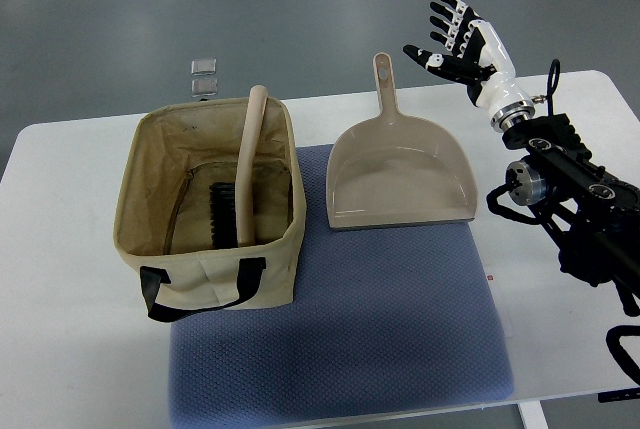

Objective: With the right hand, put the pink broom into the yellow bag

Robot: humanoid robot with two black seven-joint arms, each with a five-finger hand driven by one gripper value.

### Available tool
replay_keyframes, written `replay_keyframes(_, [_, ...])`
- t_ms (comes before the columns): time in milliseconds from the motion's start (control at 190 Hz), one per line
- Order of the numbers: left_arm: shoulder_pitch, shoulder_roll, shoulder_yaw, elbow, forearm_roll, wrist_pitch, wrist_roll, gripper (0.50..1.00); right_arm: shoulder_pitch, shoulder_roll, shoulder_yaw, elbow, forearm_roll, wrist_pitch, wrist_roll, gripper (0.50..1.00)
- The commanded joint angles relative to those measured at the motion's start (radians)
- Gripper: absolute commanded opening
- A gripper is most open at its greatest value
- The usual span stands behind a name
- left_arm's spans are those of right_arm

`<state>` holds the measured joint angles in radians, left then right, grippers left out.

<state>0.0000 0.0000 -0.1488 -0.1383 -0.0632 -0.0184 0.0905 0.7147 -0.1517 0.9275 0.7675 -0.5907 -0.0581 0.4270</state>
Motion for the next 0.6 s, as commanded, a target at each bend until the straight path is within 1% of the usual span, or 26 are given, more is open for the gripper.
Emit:
replay_keyframes(0, [0.0, 0.0, 0.0, 0.0, 0.0, 0.0, 0.0, 1.0, -0.006, 0.008, -0.009, -0.028, 0.15, 0.049, -0.005, 0.924])
replay_keyframes(116, [0.0, 0.0, 0.0, 0.0, 0.0, 0.0, 0.0, 1.0, -0.018, 0.012, 0.001, -0.046, 0.2, 0.17, -0.004, 0.924])
replay_keyframes(189, [0.0, 0.0, 0.0, 0.0, -0.001, 0.0, 0.0, 1.0, -0.027, 0.018, 0.002, -0.051, 0.203, 0.213, 0.006, 0.924])
replay_keyframes(395, [0.0, 0.0, 0.0, -0.001, 0.0, 0.0, 0.0, 1.0, -0.035, 0.047, 0.005, -0.097, 0.203, 0.215, 0.01, 0.93])
replay_keyframes(594, [0.0, 0.0, 0.0, 0.0, 0.0, 0.0, 0.0, 1.0, -0.044, 0.05, 0.007, -0.097, 0.203, 0.213, 0.012, 0.93])
